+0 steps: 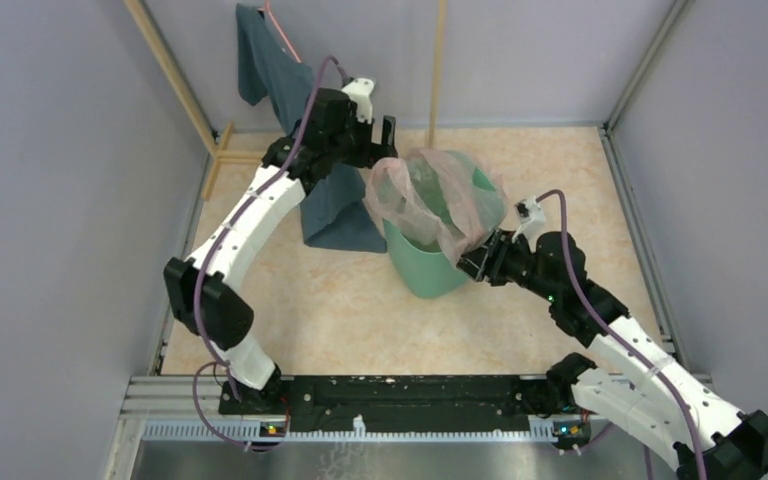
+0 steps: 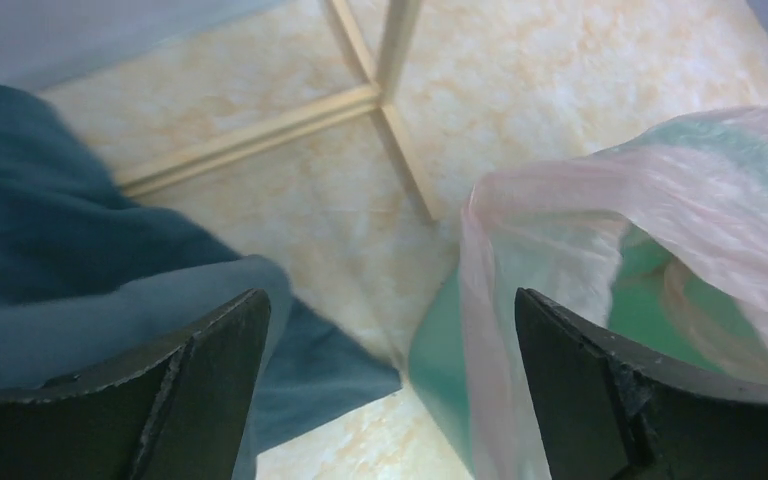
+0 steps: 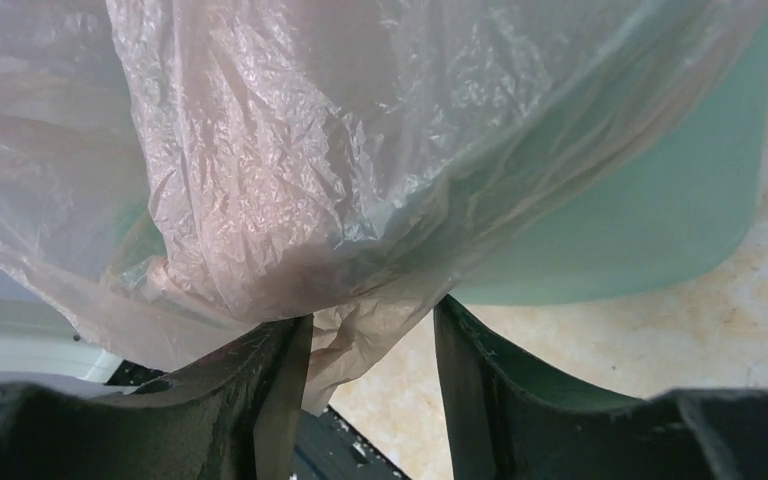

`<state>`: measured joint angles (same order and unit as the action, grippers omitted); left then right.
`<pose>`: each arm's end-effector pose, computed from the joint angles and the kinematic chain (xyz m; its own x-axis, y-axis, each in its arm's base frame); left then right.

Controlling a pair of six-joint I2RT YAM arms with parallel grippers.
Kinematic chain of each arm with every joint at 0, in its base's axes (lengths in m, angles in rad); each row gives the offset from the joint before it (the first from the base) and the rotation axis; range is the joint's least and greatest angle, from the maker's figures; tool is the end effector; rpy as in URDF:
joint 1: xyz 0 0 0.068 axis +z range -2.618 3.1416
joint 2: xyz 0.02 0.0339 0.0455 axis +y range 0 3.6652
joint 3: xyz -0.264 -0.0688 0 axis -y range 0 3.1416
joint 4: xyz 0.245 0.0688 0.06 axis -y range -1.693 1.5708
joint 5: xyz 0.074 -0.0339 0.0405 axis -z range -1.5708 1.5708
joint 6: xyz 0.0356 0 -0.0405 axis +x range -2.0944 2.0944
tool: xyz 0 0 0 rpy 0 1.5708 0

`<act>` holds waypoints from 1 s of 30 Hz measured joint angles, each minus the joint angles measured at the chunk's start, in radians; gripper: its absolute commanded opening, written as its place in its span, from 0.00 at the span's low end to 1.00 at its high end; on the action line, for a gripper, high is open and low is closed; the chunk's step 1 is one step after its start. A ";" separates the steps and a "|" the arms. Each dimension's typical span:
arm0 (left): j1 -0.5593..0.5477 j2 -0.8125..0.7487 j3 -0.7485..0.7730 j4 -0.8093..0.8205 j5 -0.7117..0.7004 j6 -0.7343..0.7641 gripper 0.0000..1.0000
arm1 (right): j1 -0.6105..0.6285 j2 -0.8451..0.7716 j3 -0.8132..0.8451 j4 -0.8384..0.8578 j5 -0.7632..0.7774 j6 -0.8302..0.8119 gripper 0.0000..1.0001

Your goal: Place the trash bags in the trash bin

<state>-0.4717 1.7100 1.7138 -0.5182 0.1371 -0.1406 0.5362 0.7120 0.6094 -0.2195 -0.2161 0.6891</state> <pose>0.3510 -0.1845 0.3821 -0.5119 0.1053 -0.8526 0.4892 0.8515 -0.1886 0.1450 0.0950 0.2861 -0.6385 0.3430 -0.6890 -0.3470 0.6707 0.6555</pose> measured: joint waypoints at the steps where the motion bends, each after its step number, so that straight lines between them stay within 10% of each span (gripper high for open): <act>1: -0.003 -0.023 0.017 -0.023 -0.030 0.009 0.99 | 0.024 0.008 -0.007 0.026 0.014 0.012 0.48; 16: -0.023 -0.498 0.035 -0.209 -0.059 -0.168 0.98 | 0.300 0.180 -0.064 0.317 0.282 0.080 0.60; 30: -0.265 -0.404 -0.074 -0.177 -0.235 -0.268 0.98 | 0.348 0.096 0.059 0.046 0.456 -0.068 0.98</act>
<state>-0.7368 1.3060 1.6394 -0.6956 -0.0975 -0.4088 0.8837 0.8082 0.6685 -0.1738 0.2398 0.6212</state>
